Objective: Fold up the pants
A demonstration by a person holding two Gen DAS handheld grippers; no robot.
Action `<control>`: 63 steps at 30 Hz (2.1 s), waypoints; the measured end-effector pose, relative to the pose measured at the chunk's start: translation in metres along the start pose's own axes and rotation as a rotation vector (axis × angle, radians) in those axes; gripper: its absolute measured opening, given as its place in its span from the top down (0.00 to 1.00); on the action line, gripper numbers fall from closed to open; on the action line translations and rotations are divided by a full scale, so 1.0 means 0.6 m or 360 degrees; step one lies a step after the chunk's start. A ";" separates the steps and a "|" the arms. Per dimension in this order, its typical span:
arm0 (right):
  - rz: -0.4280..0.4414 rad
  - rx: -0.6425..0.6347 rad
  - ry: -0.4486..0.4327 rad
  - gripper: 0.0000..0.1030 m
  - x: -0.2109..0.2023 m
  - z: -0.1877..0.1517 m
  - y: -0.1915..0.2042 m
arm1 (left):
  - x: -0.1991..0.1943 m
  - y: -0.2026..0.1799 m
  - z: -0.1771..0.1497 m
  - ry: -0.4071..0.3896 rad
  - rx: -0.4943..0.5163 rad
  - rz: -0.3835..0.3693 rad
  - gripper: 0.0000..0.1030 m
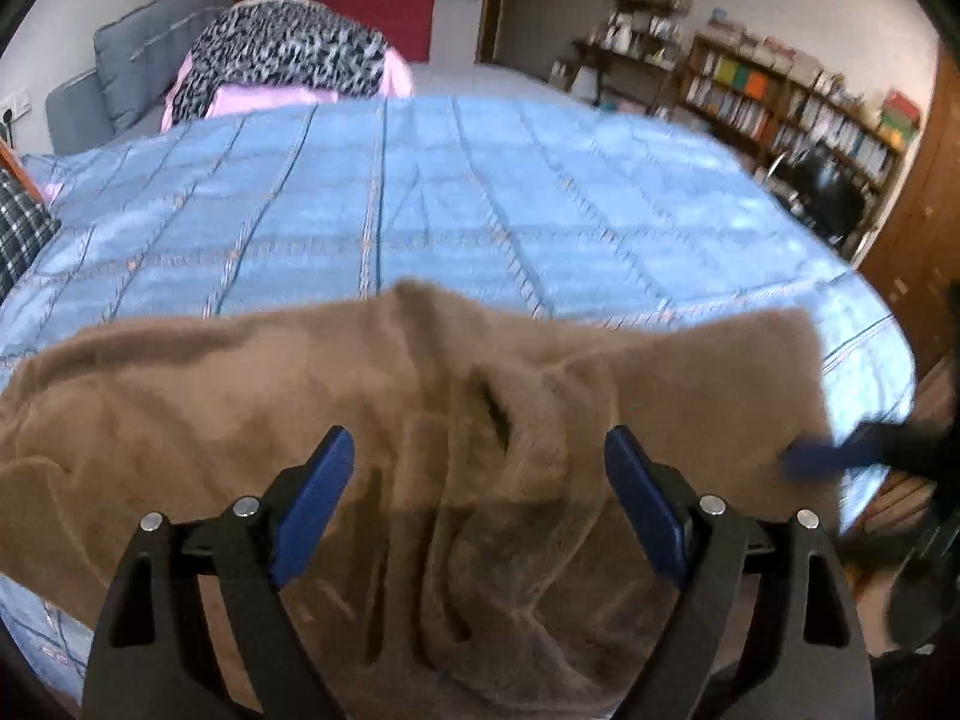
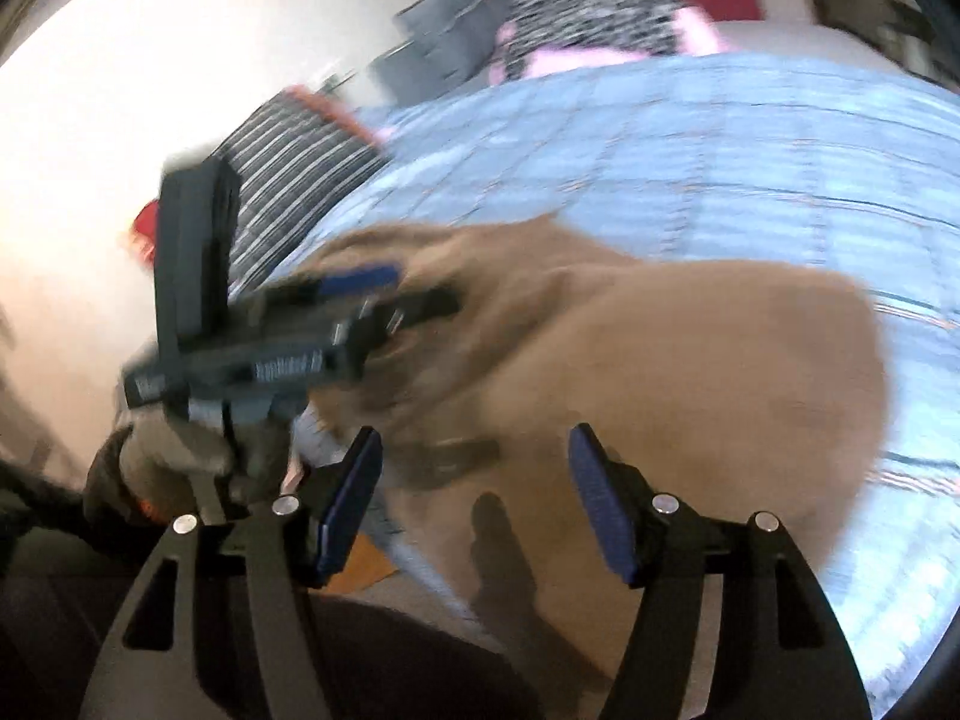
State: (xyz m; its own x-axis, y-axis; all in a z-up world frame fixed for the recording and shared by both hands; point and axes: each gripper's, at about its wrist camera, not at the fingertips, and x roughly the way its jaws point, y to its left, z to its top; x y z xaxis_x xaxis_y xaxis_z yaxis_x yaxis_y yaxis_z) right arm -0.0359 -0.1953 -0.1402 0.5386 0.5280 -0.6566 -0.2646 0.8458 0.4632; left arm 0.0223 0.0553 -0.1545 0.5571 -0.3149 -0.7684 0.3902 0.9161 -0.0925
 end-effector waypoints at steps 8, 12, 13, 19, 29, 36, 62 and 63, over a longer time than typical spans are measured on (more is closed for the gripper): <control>-0.0163 0.0213 -0.0114 0.38 0.018 0.017 -0.095 | 0.054 0.034 -0.045 0.0113 -0.0111 0.0122 0.16; -0.0211 0.0238 -0.0118 0.38 0.050 0.019 -0.112 | 0.058 0.028 -0.053 0.0093 -0.0062 0.0166 0.16; -0.0211 0.0238 -0.0109 0.38 0.054 0.018 -0.113 | 0.060 0.028 -0.055 0.0095 -0.0058 0.0170 0.16; -0.0167 0.0295 -0.0222 0.38 -0.016 0.034 -0.125 | 0.059 0.029 -0.056 0.0091 -0.0052 0.0170 0.15; -0.0055 0.0334 -0.0150 0.38 -0.004 0.097 -0.173 | 0.056 0.032 -0.061 0.0091 -0.0028 0.0163 0.15; -0.0071 0.0047 0.0165 0.37 0.048 0.130 -0.161 | 0.055 0.035 -0.062 0.0096 -0.0024 0.0155 0.15; -0.0436 -0.0177 -0.0151 0.38 0.030 0.098 0.014 | -0.064 0.139 -0.048 -0.0079 -0.0444 0.0136 0.10; -0.0422 -0.0184 -0.0140 0.38 0.037 0.095 0.022 | -0.070 0.147 -0.051 -0.0090 -0.0465 0.0155 0.10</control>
State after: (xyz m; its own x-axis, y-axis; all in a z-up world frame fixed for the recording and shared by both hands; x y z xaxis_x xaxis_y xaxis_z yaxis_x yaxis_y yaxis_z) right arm 0.0182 -0.1767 -0.1149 0.6669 0.2832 -0.6893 -0.1920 0.9590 0.2083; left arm 0.0109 0.1573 -0.1497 0.6247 -0.2279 -0.7469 0.1105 0.9726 -0.2044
